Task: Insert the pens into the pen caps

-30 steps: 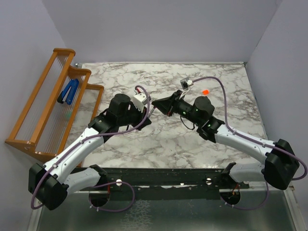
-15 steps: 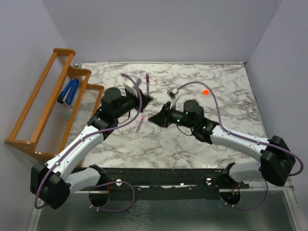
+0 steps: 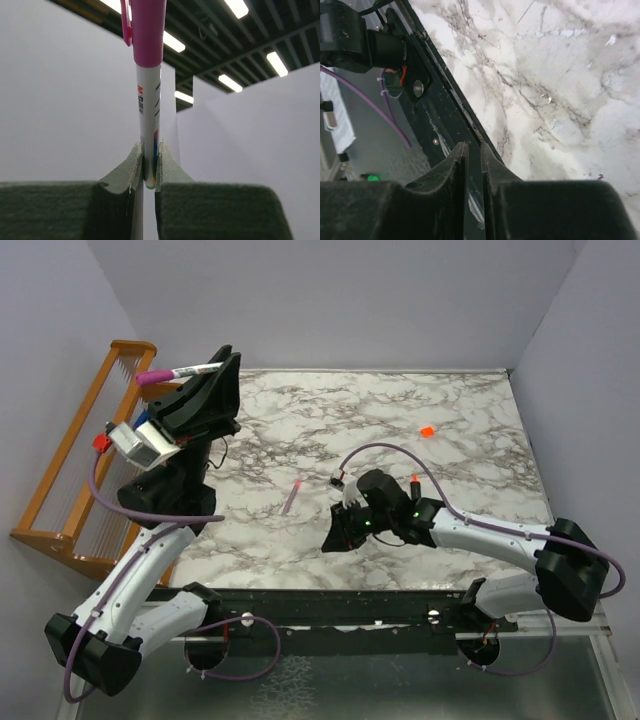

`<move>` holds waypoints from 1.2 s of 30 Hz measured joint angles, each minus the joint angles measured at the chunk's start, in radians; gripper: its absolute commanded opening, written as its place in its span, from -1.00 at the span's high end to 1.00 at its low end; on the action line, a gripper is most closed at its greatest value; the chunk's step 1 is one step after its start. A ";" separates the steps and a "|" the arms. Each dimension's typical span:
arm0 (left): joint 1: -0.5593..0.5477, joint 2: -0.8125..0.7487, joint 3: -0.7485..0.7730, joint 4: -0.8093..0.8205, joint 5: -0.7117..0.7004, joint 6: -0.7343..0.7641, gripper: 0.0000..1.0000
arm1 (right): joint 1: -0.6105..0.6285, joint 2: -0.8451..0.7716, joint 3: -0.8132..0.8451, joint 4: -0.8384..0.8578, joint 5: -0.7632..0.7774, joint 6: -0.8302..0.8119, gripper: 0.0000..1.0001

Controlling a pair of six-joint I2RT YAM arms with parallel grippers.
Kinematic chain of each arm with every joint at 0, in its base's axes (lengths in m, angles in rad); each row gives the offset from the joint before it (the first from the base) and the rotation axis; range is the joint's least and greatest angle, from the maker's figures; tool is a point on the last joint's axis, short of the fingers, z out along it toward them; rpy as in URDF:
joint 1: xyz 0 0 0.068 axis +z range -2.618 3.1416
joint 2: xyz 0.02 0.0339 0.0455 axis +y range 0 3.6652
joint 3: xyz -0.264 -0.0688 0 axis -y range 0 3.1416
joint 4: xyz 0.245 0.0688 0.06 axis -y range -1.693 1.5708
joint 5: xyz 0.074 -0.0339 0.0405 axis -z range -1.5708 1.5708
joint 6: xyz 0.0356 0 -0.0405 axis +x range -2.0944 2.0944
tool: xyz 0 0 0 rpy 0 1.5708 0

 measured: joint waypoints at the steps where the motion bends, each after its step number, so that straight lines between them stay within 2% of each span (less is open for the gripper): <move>1: 0.000 0.000 0.000 -0.022 0.001 0.005 1.00 | 0.000 -0.015 0.010 -0.021 0.014 -0.010 0.21; 3: 0.000 0.002 0.001 -0.126 0.019 0.019 1.00 | 0.000 -0.048 0.034 -0.053 0.048 -0.027 -0.03; 5: 0.000 0.002 0.014 -0.237 0.050 0.035 1.00 | -0.002 -0.087 0.069 -0.089 0.089 -0.052 -0.17; 13: 0.000 -0.011 0.086 -0.641 0.264 0.071 1.00 | -0.027 -0.243 0.209 -0.174 0.239 -0.148 -0.43; 19: 0.000 0.003 0.071 -0.877 0.476 0.069 1.00 | -0.058 -0.330 0.253 -0.209 0.301 -0.204 -0.47; 25: 0.000 0.007 -0.003 -1.005 0.622 0.059 1.00 | -0.077 -0.347 0.305 -0.211 0.313 -0.247 -0.47; 33: 0.000 0.077 -0.091 -1.215 0.569 0.095 1.00 | -0.086 -0.357 0.307 -0.227 0.320 -0.266 -0.47; 36: 0.001 0.091 -0.130 -1.260 0.549 0.105 1.00 | -0.087 -0.383 0.306 -0.233 0.327 -0.270 -0.41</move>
